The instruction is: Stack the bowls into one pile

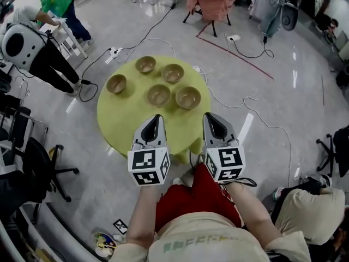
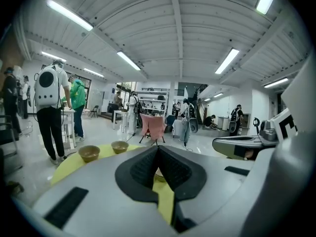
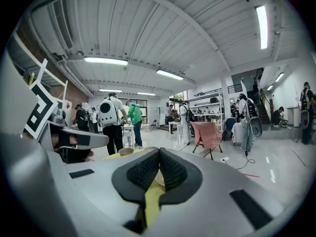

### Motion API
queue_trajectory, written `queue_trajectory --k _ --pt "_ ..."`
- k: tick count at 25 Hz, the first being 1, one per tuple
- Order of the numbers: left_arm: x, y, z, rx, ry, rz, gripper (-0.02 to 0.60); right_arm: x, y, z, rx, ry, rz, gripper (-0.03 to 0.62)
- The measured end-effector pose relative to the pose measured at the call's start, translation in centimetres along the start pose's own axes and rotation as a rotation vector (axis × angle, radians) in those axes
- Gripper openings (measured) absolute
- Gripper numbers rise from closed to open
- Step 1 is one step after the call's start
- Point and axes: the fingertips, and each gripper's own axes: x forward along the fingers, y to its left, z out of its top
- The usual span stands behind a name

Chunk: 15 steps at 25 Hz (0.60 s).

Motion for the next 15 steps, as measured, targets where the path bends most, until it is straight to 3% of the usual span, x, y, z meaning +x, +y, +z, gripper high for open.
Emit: queue_trajectory --k 15 --pt "-5.3 -0.6 0.6 -0.005 -0.036 -0.007 0.023 -4.6 2.6 2.3 -0.019 -0.058 0.024 0.035"
